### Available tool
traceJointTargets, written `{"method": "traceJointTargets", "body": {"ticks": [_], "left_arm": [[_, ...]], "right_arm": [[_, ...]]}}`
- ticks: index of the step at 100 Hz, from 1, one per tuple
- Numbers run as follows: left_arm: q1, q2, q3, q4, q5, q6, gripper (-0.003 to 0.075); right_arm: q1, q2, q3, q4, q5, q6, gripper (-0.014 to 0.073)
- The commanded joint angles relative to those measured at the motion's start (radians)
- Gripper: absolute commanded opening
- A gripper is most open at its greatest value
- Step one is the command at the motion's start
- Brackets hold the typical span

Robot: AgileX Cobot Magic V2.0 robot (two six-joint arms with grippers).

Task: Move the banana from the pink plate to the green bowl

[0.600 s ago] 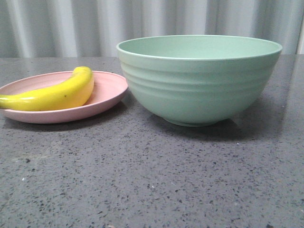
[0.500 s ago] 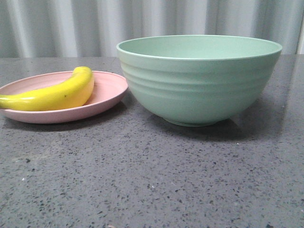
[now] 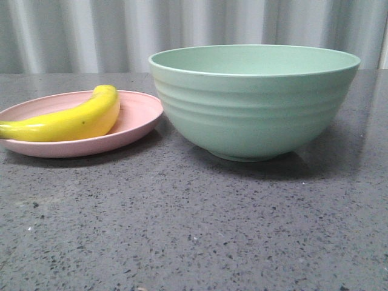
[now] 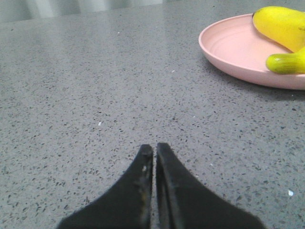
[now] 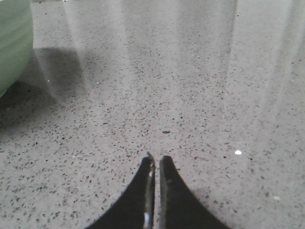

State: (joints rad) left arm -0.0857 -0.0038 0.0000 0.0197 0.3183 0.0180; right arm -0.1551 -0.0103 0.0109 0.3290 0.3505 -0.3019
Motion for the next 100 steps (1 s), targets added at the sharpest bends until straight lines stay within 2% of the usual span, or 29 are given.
{"method": "traceJointTargets", "body": {"ticks": [1,36,58,75,87,100], "left_arm": [[0.002,-0.029,0.010,-0.002,-0.066,-0.005,-0.0020],[0.002,-0.029,0.010,-0.002,-0.066,-0.005,-0.0020],[0.002,-0.029,0.010,-0.002,-0.173,-0.005,-0.0020],[0.002,-0.029,0.010,0.000,-0.182,-0.005,-0.0020],[0.002,-0.029,0.010,-0.002,-0.212,-0.005,-0.0020],[0.002,-0.029,0.010,-0.002,-0.272,-0.005,-0.0020]], "right_arm": [[-0.005,-0.022,0.020,-0.003,-0.017,-0.003,-0.0071],[-0.005,-0.022,0.020,-0.003,-0.017,-0.003,-0.0071],[-0.005,-0.022,0.020,-0.003,-0.021,-0.003,-0.0071],[-0.005,-0.022,0.020,-0.003,-0.023,-0.003,-0.0071],[-0.005,-0.022,0.020,-0.003,-0.053,-0.003,-0.0071],[-0.005,-0.022,0.020,-0.003,-0.147,-0.003,-0.0071]]}}
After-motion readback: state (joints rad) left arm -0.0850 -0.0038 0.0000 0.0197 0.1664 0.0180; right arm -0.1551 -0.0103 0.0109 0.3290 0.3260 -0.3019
